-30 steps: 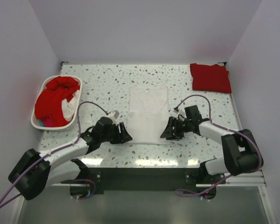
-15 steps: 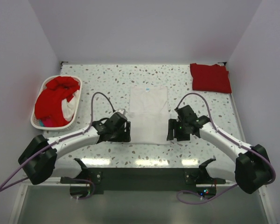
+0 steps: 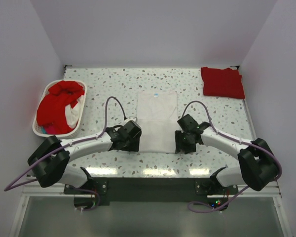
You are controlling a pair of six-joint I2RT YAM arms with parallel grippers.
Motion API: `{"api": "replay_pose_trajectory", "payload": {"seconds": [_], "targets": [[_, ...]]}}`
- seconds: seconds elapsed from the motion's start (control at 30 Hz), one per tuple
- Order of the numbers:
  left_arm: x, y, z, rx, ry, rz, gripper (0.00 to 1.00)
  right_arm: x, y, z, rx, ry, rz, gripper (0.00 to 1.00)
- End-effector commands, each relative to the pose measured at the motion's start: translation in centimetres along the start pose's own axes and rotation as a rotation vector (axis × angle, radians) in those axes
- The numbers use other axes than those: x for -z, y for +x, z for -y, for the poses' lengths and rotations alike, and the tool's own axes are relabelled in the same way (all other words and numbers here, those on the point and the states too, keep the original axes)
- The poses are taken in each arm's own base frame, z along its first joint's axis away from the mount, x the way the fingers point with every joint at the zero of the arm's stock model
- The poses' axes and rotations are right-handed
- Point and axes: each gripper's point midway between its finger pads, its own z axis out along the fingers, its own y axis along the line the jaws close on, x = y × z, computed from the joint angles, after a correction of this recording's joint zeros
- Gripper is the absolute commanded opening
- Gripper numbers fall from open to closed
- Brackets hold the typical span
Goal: Fold and stack the t-shirts
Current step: Fold the tshirt
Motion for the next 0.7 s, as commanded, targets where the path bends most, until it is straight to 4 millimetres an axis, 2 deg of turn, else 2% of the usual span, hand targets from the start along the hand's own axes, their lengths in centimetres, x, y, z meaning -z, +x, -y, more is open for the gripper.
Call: {"api": "replay_pose_trajectory", "payload": {"seconds": [0.0, 0.17, 0.33, 0.4, 0.43, 0.5, 0.53, 0.63, 0.67], "targets": [[0.1, -1.2, 0.8, -0.004, 0.001, 0.037, 0.64, 0.5, -2.1, -1.5, -0.011, -0.020, 0.069, 0.53], [-0.4, -0.8, 0.9, -0.015, -0.009, 0.019, 0.64, -0.6, -2.0, -1.0, 0.002, 0.025, 0.063, 0.52], [-0.6, -0.3, 0.9, -0.023, -0.014, 0.013, 0.63, -2.1, -0.8, -0.1, 0.006, 0.054, 0.027, 0.46], [-0.7, -0.2, 0.8, -0.021, -0.017, 0.009, 0.63, -2.6, -0.2, 0.1, 0.011, 0.065, 0.007, 0.40], [-0.7, -0.1, 0.7, -0.021, -0.018, 0.007, 0.63, -2.7, 0.0, 0.2, 0.014, 0.071, 0.000, 0.32], [-0.8, 0.1, 0.8, -0.021, -0.018, 0.004, 0.63, -2.7, 0.2, 0.2, 0.019, 0.071, -0.004, 0.24], [-0.8, 0.2, 0.9, -0.022, -0.016, -0.002, 0.63, -2.7, 0.4, 0.3, 0.020, 0.070, -0.009, 0.14], [-0.7, 0.3, 1.0, -0.022, -0.014, -0.004, 0.63, -2.5, 0.4, 0.1, 0.025, 0.064, -0.004, 0.01], [-0.8, 0.4, 0.9, -0.023, -0.018, -0.006, 0.63, -2.5, 0.5, 0.1, 0.028, 0.062, -0.005, 0.00]]}}
